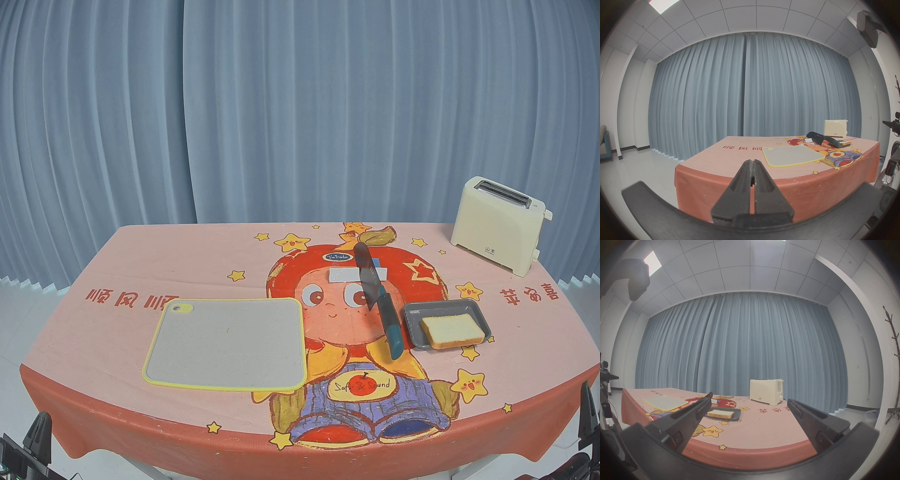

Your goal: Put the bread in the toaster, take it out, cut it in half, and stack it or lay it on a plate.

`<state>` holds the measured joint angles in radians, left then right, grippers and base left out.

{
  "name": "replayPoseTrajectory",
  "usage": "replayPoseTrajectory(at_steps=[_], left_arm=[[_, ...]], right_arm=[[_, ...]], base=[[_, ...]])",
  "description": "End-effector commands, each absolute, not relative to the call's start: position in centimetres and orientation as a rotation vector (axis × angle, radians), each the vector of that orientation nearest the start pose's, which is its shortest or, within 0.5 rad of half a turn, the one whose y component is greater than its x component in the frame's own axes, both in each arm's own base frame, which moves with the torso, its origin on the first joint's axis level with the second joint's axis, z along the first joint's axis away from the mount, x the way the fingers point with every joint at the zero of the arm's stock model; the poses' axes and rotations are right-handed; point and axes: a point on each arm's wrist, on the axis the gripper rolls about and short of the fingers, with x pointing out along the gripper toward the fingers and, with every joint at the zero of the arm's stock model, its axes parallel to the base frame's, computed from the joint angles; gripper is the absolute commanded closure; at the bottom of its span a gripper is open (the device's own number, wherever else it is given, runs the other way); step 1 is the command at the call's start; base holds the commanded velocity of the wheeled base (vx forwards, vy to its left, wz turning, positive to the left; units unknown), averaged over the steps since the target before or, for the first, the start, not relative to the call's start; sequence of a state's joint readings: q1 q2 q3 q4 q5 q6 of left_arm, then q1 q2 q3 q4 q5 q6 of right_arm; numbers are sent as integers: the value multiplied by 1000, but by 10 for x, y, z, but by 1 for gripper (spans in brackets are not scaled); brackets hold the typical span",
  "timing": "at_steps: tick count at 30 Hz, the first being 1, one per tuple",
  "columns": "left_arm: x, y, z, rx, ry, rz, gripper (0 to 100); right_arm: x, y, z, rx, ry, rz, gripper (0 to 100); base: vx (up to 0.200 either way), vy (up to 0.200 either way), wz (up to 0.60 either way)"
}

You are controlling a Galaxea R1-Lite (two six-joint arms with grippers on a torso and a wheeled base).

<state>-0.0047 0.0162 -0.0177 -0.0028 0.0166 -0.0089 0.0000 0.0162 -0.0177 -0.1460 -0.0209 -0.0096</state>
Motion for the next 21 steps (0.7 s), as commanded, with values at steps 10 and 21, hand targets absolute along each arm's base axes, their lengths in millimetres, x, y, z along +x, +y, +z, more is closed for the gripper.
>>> replayPoseTrajectory(at_steps=[10, 21], left_arm=[[-22, 1, 76, -9, 12, 14, 100], [-22, 0, 76, -9, 12, 12, 100]], right_arm=[[-24, 0, 88, -27, -123, 24, 0], [-17, 0, 106, 9, -53, 95, 0]], base=[[0, 0, 0], [0, 0, 0]])
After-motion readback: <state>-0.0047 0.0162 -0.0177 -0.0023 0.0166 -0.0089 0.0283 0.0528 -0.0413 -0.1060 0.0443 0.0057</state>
